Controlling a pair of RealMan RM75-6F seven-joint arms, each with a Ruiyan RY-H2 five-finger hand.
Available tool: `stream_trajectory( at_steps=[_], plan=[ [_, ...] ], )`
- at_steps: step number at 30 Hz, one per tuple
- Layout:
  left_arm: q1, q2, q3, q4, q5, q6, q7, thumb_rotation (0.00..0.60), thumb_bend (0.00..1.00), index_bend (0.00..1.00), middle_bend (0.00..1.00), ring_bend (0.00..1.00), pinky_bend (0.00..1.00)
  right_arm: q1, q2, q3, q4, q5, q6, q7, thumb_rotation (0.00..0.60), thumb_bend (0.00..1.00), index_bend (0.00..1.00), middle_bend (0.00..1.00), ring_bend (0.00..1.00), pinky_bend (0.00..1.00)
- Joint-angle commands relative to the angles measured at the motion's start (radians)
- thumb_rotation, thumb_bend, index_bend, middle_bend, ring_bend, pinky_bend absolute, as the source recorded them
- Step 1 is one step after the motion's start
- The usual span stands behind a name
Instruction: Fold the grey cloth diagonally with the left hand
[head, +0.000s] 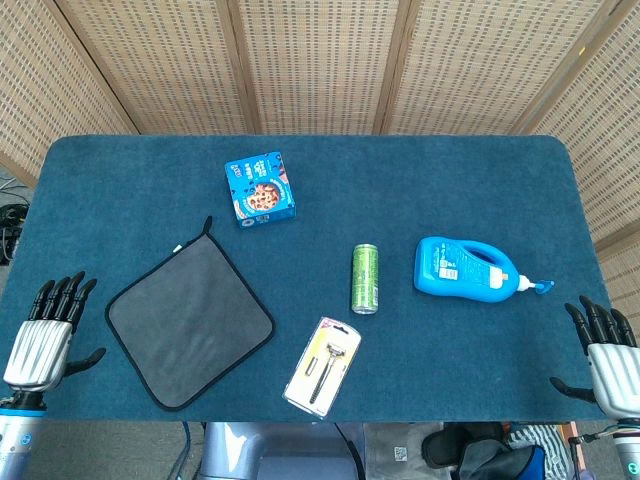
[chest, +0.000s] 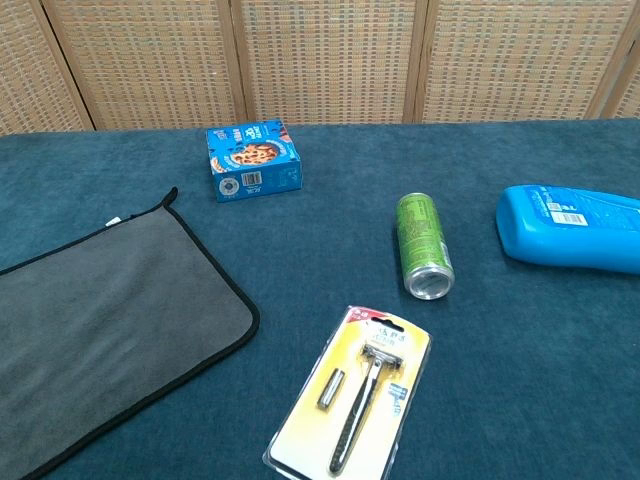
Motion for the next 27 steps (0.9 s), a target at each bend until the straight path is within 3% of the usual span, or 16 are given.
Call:
stream_trajectory(
  at_steps=[1, 13, 27],
  plan=[
    [-0.001, -0.008, 0.013, 0.017, 0.024, 0.002, -0.023, 0.600, 0.18, 0.00, 0.00, 0.00, 0.00, 0.001, 0.000, 0.000, -0.001, -0.001, 0.000, -0.002, 0.600, 0.00, 0.00, 0.00, 0.00, 0.00],
    [-0.008, -0.032, 0.081, 0.049, 0.088, -0.053, -0.011, 0.600, 0.19, 0.25, 0.00, 0.00, 0.00, -0.003, 0.002, -0.001, -0.008, -0.016, 0.013, 0.003, 0.600, 0.00, 0.00, 0.00, 0.00, 0.00],
    [-0.006, -0.113, 0.137, 0.089, 0.143, -0.091, 0.053, 0.600, 0.19, 0.27, 0.00, 0.00, 0.00, -0.005, 0.006, 0.002, -0.006, -0.018, 0.020, 0.021, 0.600, 0.00, 0.00, 0.00, 0.00, 0.00]
  ],
)
